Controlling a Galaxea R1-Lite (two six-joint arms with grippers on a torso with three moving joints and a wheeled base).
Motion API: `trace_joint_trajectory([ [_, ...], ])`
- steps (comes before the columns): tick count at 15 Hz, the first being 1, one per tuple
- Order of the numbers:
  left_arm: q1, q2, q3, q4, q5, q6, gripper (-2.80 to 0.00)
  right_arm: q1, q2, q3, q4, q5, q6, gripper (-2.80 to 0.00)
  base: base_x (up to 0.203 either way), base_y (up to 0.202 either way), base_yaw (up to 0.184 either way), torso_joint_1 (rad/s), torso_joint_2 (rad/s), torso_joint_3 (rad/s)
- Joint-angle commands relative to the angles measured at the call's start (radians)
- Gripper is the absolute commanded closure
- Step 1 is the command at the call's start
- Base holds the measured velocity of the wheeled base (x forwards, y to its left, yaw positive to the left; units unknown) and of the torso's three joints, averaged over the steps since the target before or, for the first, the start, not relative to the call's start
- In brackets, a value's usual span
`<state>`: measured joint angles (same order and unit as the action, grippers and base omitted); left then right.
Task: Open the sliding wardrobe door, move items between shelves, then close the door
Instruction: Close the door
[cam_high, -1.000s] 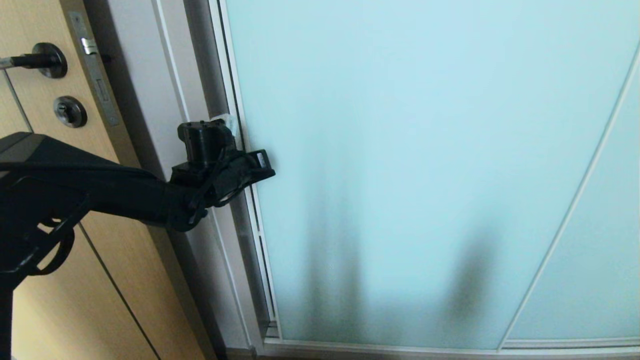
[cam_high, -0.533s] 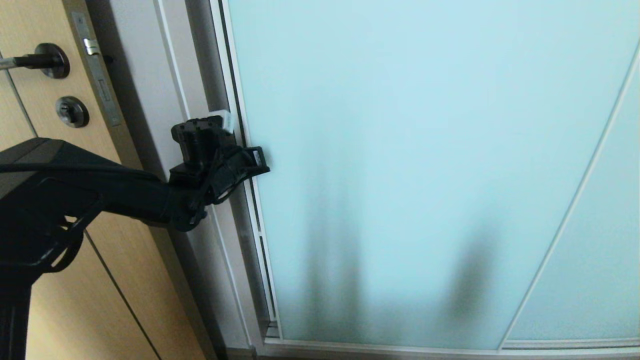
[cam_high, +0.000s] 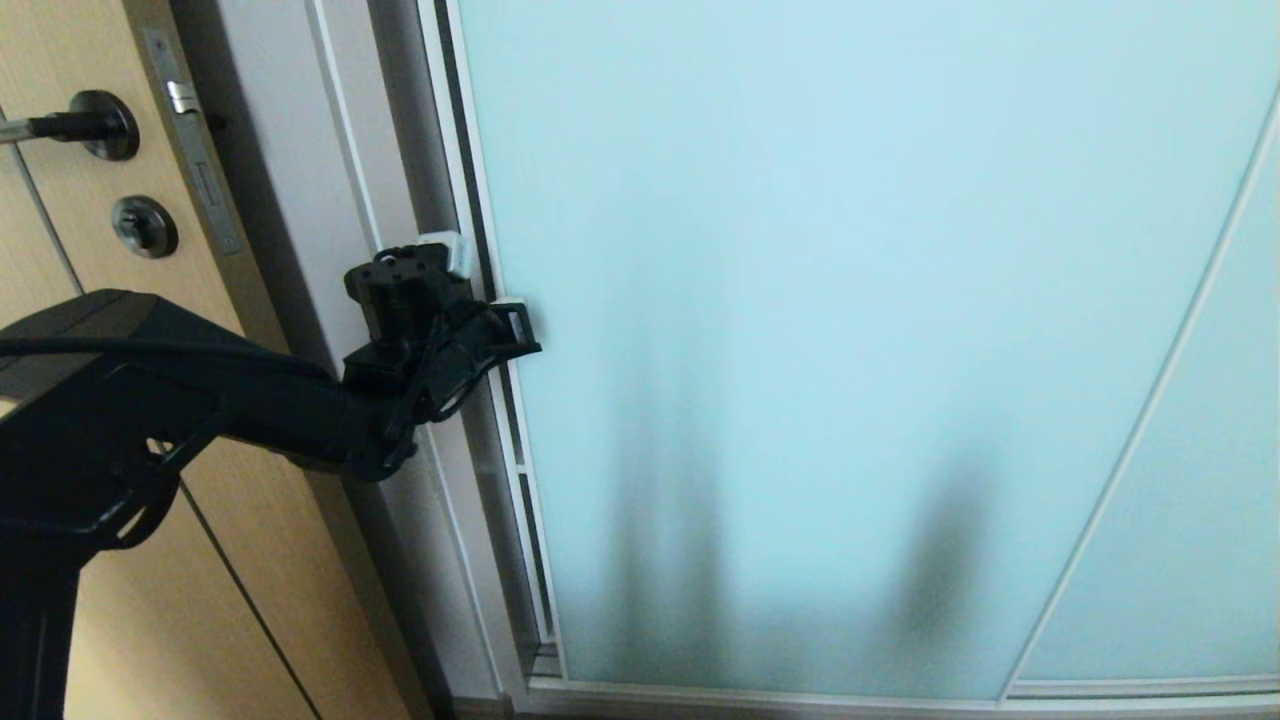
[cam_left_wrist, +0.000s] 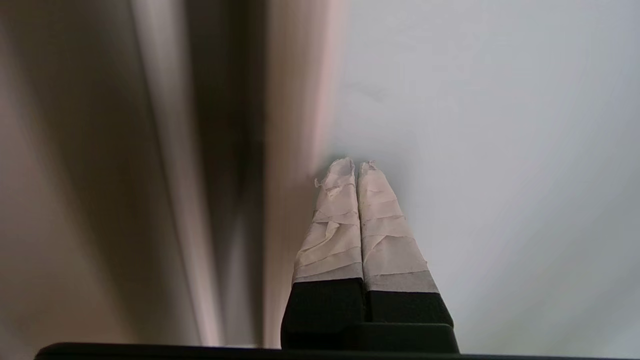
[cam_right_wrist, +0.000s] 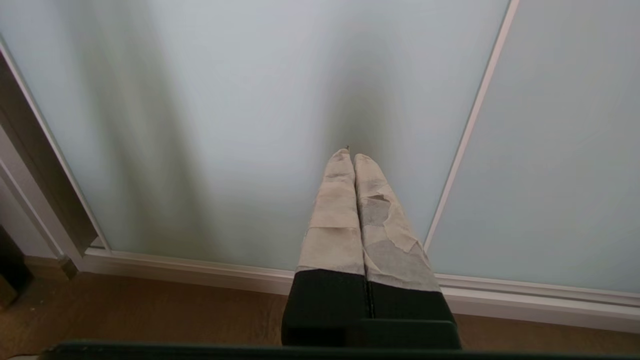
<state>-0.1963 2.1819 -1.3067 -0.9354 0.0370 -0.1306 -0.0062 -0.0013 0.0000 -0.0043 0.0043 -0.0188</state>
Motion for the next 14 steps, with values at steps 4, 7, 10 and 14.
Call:
trace_joint_trajectory([
  [4, 0.053, -0.049, 0.079, -0.034, 0.001, 0.000, 0.00, 0.000, 0.001, 0.000, 0.000, 0.000, -0.001, 0.00, 0.000, 0.000, 0.000, 0.000, 0.00, 0.000],
  [7, 0.058, -0.106, 0.130, -0.039, -0.001, 0.000, 0.00, 0.000, 0.001, 0.000, 0.000, 0.000, -0.001, 0.00, 0.000, 0.000, 0.000, 0.000, 0.00, 0.000],
  [10, 0.049, -0.189, 0.209, -0.051, -0.008, -0.001, 0.00, 0.000, 0.001, 0.000, 0.000, 0.000, -0.001, 0.00, 0.000, 0.000, 0.000, 0.000, 0.00, 0.000],
  [14, 0.040, -0.182, 0.199, -0.052, -0.012, -0.001, 0.00, 0.000, 0.001, 0.000, 0.000, 0.000, 0.000, 0.00, 0.000, 0.000, 0.000, 0.000, 0.00, 0.000],
])
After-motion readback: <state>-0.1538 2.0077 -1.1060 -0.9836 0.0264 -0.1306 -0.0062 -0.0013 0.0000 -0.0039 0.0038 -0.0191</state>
